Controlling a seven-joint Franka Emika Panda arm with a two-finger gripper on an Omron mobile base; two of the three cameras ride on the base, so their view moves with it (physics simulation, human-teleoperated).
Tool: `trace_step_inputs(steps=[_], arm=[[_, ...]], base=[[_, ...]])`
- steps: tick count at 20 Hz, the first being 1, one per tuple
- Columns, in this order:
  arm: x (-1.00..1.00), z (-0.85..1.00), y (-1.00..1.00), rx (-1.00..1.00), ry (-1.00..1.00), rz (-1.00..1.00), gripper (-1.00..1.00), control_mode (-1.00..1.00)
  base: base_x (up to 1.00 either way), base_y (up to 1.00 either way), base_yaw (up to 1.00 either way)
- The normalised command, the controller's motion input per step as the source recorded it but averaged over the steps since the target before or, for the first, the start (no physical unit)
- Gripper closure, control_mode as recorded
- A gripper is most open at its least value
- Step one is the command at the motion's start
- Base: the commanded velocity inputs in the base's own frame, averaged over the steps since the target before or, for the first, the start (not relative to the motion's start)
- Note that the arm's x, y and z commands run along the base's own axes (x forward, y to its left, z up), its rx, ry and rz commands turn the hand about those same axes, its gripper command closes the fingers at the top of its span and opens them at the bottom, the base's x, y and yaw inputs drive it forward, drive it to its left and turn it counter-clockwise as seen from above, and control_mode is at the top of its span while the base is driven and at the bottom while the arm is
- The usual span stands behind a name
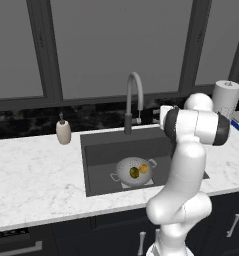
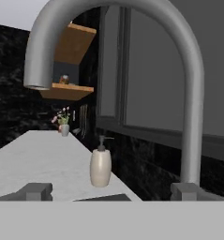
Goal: Put the colander in the sink, put the kiwi, kiwi in the colander, and turn on the sink faucet and pour water over the colander.
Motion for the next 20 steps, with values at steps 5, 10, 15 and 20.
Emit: trace_step_inputs(steps=[5,10,15,20], arm=[[0.27,-0.15,0.01,-0.05,-0.02,0.0,-1.0,-1.0],[0.34,-0.09,0.0,-0.05,-0.03,0.0,-1.0,-1.0],[0.3,-0.13,0.0,-0.02,-0.05,0.0,-1.0,-1.0],[0.27,-0.18,0.0,0.0,-0.08,0.0,-1.0,-1.0]], base=[[0.0,0.0,0.0],[0.0,0.0,0.0],[0.0,0.0,0.0],[0.0,0.0,0.0]])
